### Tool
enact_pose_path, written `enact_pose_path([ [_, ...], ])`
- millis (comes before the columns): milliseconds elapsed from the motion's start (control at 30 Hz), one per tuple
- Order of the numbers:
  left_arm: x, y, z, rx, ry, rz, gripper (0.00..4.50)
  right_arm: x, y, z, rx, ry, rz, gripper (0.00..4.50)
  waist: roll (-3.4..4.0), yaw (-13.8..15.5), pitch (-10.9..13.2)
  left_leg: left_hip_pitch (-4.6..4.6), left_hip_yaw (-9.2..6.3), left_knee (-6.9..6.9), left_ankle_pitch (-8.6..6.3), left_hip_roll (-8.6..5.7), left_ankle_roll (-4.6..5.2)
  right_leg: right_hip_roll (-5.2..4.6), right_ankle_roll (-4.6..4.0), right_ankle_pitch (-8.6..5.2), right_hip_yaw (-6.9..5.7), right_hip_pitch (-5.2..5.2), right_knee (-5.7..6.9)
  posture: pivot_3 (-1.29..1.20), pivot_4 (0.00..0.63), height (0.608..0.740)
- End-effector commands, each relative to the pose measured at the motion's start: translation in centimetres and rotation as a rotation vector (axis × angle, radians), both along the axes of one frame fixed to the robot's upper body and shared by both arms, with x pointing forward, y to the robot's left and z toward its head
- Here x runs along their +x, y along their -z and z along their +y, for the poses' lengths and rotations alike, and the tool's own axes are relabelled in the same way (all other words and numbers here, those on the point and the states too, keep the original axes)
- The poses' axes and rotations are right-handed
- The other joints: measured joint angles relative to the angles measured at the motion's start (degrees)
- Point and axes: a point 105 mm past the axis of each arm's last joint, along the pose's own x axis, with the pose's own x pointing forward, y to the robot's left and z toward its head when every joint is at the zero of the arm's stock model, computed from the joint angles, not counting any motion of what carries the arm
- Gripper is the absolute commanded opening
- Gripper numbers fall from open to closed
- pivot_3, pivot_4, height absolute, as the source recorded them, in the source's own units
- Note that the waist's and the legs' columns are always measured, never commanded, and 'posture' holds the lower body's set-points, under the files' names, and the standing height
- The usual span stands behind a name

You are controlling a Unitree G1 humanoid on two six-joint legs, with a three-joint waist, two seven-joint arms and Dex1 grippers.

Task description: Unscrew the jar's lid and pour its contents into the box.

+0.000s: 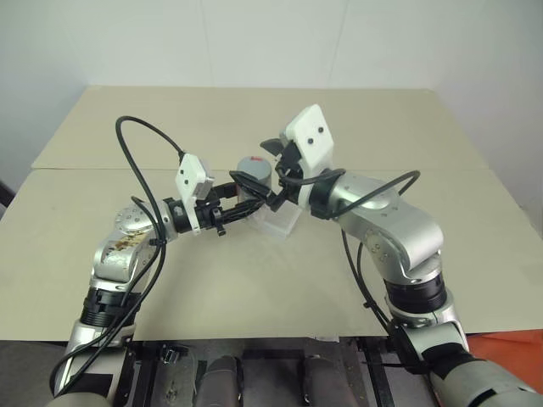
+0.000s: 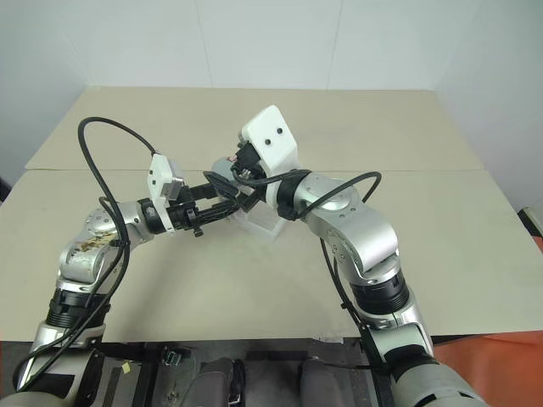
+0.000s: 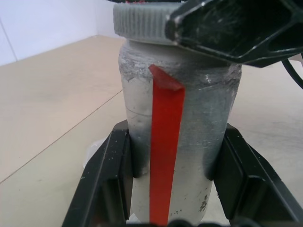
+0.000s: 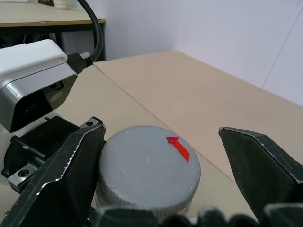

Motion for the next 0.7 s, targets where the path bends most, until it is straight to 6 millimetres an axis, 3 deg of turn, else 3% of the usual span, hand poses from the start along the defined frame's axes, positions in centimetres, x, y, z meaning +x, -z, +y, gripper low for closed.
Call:
enact_pose_path([
  [33,-0.5,-1.4,0.3,0.001,0.008,-0.068,1.96,-0.4,-0.8,-1.2,0.012,0.010,-0.038,4.46,0.00,0.0,0.0,0.00,0.00,0.00,0.00,0.00,0.00,0.00,0.00,0.00,0.00,0.00,0.00,0.00,0.150,0.740],
  [700,-0.9,-1.6,0.6,0.008,0.022,-0.069,1.96,-0.8,-0.6,-4.0,0.003,0.034,-0.037,4.46,0.00,0.0,0.0,0.00,-0.03,0.00,0.00,0.00,0.00,0.00,0.00,0.00,0.01,0.00,-0.06,0.00,0.150,0.740],
])
